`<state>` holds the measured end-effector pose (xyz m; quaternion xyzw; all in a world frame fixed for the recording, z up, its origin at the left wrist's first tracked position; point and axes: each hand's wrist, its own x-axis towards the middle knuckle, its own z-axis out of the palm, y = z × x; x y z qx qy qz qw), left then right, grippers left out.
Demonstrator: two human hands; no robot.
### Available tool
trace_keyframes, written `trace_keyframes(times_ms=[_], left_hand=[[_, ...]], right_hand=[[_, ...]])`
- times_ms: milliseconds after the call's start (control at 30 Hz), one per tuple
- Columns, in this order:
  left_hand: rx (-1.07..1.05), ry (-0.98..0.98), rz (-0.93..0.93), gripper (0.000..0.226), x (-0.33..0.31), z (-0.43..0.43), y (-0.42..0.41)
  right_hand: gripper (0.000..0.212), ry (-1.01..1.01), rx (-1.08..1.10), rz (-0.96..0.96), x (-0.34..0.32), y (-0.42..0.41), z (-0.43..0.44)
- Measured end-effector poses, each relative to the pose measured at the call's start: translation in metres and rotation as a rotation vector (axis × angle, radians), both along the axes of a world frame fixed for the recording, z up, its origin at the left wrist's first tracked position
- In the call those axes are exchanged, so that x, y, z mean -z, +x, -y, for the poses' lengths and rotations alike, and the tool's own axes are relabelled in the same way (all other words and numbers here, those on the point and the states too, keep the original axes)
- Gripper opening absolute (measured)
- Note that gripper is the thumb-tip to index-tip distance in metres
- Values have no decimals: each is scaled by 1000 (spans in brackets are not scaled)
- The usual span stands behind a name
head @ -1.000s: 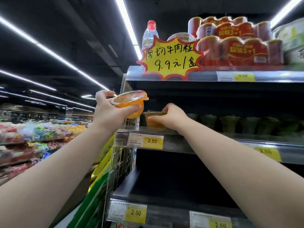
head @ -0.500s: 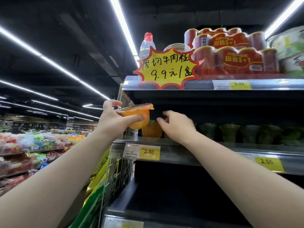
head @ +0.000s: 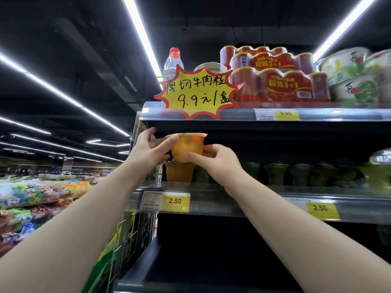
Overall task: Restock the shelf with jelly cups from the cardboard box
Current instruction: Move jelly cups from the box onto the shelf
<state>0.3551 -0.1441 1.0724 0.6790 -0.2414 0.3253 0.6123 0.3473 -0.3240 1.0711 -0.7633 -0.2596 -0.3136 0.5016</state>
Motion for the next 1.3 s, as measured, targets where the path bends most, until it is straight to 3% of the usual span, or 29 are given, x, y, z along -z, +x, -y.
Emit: trace_keyframes(times_ms=[133,167,300,433,567,667,833,1000,1133,1300], left_hand=[[-360,219,142,39,19,-4,15],[-430,296,174,37,23,-2,20],[-522,381,181,38,25,1,27],[-559,428,215,38,28,0,33],[-565,435,233,38,29,0,28],[-590,470,278,39,29,3,22],[-631,629,274,40,27,2,14],[-662,851,160,46,23,-7,9],[-620,956,26,50,9,-6,11],[-558,966,-103,50,-5,-1,24]], right_hand=[[43,125,95,-44,-12,17,-6],[42,112,128,-68,-14,22,-10],[43,6,234,-171,-18,40,-26],[61,-91,285,-235,-23,51,-38],[55,-131,264,-241,-22,47,-35],[40,-289,294,-155,-17,31,-29],[40,-708,448,164,6,13,-23],[49,-923,464,51,11,7,-24],[56,-952,422,-122,-1,11,-30],[48,-921,308,-284,-13,19,-30]])
